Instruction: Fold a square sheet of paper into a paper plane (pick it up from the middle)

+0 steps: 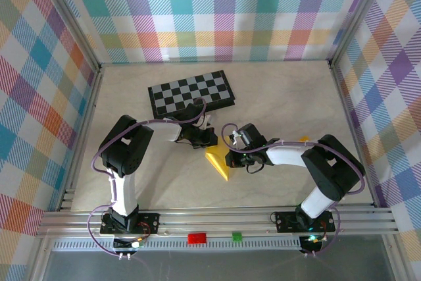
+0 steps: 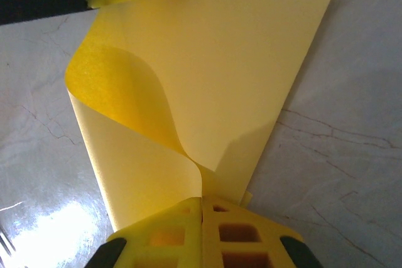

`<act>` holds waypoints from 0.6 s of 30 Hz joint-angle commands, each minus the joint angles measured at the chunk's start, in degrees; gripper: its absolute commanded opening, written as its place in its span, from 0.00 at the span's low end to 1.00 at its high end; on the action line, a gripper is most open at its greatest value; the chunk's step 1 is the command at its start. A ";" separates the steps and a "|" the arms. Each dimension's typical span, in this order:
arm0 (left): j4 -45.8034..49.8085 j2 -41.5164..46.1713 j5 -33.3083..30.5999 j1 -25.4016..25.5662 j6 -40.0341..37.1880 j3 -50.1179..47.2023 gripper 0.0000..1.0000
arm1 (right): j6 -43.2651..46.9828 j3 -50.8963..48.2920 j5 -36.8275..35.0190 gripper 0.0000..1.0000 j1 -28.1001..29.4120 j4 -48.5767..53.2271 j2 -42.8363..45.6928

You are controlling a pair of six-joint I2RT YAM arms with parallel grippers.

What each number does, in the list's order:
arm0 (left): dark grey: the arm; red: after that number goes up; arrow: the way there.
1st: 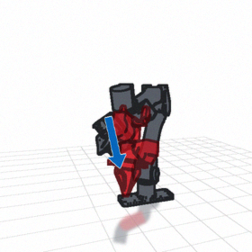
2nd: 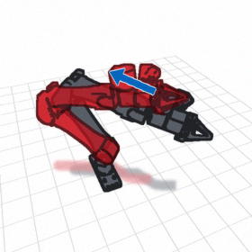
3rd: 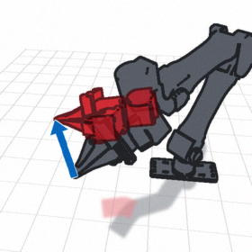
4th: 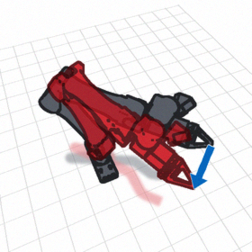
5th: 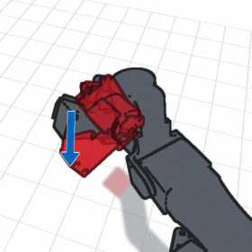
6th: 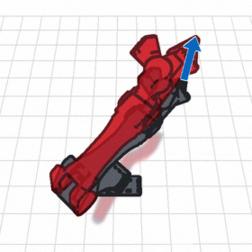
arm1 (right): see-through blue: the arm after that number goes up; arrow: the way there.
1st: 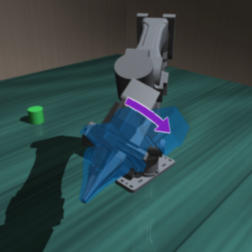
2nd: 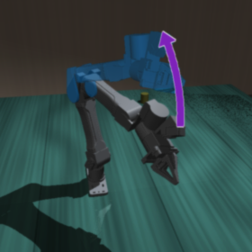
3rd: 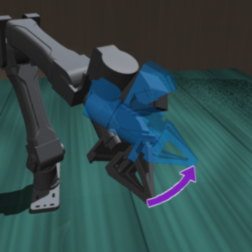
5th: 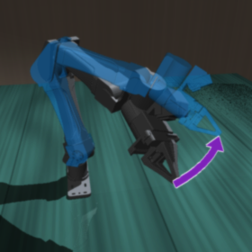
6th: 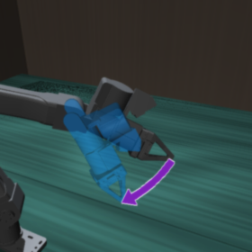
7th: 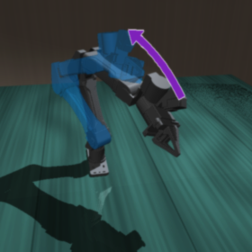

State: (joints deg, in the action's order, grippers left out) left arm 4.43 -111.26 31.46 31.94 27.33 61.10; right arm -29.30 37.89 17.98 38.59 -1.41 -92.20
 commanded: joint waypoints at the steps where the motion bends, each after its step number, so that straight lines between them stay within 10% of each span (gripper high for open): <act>1: 5.56 -1.33 -3.69 -0.22 -1.28 -1.93 0.01 | -0.29 0.42 0.48 0.03 -0.21 -0.44 -1.13; 18: 6.44 -1.17 -3.93 -0.22 -1.76 -1.71 0.01 | -0.51 0.77 1.00 0.03 -0.12 -0.73 -1.76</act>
State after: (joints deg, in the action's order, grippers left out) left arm 4.40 -111.26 31.46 31.94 27.11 61.04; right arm -29.54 37.95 19.42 38.59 -2.09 -92.95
